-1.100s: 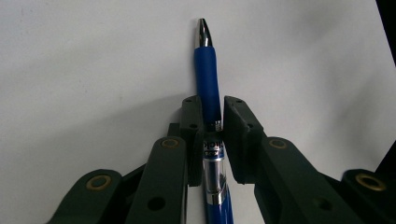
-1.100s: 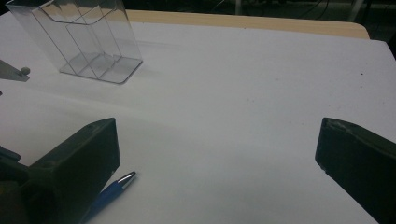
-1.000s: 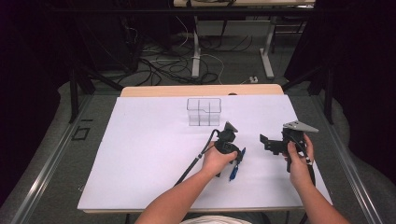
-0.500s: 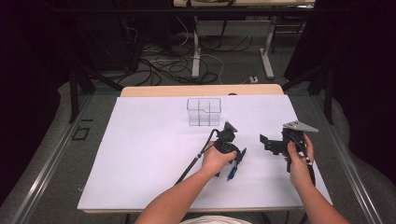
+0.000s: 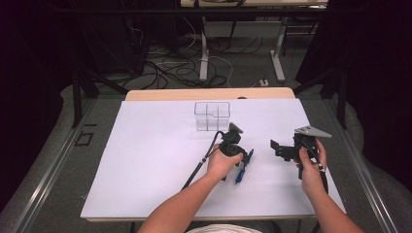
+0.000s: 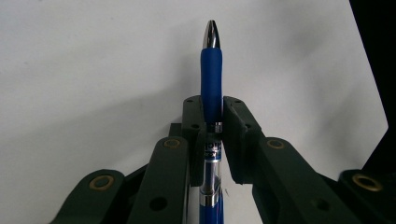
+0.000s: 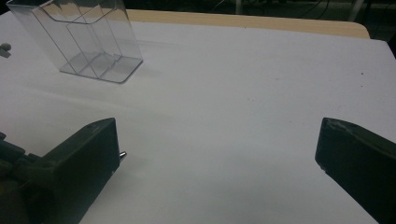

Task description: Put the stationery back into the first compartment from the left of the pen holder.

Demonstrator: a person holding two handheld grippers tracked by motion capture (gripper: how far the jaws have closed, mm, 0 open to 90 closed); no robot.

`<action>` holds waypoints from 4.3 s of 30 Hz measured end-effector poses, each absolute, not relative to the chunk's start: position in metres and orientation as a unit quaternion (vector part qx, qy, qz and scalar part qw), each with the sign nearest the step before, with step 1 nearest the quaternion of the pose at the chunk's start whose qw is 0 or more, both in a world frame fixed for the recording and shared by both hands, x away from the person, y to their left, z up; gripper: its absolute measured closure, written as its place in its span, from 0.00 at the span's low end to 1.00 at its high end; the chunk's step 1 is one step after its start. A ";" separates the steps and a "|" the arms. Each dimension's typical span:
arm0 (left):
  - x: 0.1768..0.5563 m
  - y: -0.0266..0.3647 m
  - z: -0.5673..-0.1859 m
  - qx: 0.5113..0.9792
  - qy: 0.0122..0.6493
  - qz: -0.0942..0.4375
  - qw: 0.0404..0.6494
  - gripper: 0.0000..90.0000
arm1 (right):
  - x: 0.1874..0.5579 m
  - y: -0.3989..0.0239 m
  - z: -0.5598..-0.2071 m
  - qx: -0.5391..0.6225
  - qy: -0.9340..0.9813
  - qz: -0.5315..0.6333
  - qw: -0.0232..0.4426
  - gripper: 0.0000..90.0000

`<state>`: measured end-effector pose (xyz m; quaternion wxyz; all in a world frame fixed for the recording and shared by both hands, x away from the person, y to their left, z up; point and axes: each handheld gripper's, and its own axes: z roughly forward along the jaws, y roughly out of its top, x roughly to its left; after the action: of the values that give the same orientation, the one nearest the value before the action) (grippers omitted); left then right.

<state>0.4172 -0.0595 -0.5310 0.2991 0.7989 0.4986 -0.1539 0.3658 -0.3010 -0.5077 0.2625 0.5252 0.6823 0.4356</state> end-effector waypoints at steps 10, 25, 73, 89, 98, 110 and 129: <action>0.422 -0.049 -0.527 0.784 0.507 -0.167 0.316 0.88 | 0.366 -0.301 -0.508 0.524 0.683 0.436 0.260 0.00; 0.429 -0.023 -0.505 0.757 0.523 -0.155 0.361 0.88 | 0.366 -0.301 -0.509 0.525 0.683 0.435 0.260 0.00; 0.461 0.076 -0.425 0.618 0.476 0.131 0.612 0.88 | 0.365 -0.300 -0.509 0.524 0.686 0.434 0.258 0.00; 0.489 0.084 -0.402 0.618 0.482 0.155 0.601 0.88 | 0.365 -0.299 -0.509 0.525 0.684 0.436 0.258 0.00; 0.499 0.083 -0.400 0.615 0.477 0.167 0.606 0.88 | 0.365 -0.299 -0.510 0.523 0.687 0.435 0.257 0.00; 0.511 0.084 -0.409 0.609 0.494 0.177 0.595 0.88 | 0.366 -0.299 -0.511 0.523 0.685 0.435 0.262 0.00; 0.521 0.071 -0.430 0.633 0.497 0.196 0.561 0.88 | 0.365 -0.300 -0.510 0.522 0.685 0.437 0.258 0.00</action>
<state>0.5211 0.0706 -0.4300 0.5610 0.6327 0.4965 0.1961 0.3649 -0.2998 -0.5104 0.2584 0.5222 0.6849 0.4375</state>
